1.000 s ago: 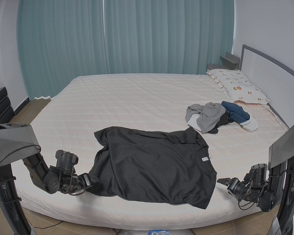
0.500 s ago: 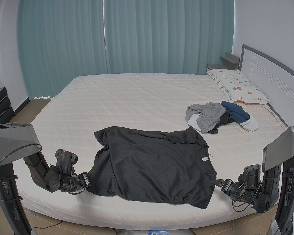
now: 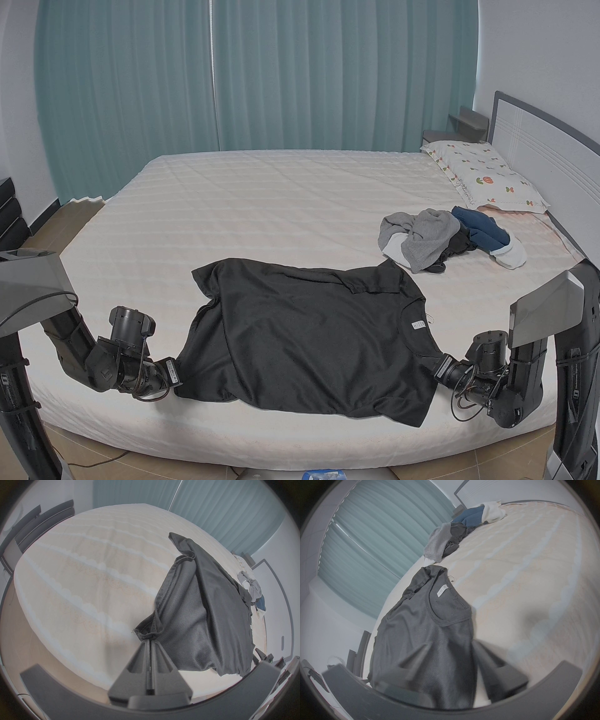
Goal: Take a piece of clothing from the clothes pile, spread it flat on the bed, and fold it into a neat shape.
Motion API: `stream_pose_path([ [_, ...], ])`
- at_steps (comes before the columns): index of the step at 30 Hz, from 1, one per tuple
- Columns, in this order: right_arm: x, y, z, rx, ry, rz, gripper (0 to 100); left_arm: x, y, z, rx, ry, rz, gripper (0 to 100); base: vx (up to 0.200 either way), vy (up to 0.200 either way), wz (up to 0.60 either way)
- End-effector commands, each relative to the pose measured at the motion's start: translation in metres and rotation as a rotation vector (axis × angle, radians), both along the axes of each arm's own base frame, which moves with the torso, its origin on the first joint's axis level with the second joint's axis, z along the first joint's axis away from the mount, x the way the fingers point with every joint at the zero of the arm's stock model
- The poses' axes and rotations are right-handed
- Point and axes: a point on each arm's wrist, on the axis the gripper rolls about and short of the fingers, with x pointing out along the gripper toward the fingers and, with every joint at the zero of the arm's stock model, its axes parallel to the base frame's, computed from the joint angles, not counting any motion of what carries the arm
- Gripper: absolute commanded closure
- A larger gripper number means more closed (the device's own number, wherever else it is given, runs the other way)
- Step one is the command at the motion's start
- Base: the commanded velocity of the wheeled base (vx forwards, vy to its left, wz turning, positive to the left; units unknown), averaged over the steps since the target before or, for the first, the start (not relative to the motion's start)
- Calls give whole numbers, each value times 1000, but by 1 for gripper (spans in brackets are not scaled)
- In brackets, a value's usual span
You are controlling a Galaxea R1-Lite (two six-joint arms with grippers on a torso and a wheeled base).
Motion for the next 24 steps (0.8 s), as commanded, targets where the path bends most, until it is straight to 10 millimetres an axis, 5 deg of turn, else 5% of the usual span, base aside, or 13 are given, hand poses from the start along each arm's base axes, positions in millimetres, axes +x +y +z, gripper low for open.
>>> stream_pose_path([
  [1,14,0,-10,-28,-5,4,100,-2,0,2,5,-3,-11,100,0,0,0],
  [13,81,-11,28,-18,-142,-62,100,-11,2,6,32,32,-45,100,0,0,0],
  [24,120,-2,36,-10,-174,-58,100,-11,2,5,33,35,-45,100,0,0,0],
])
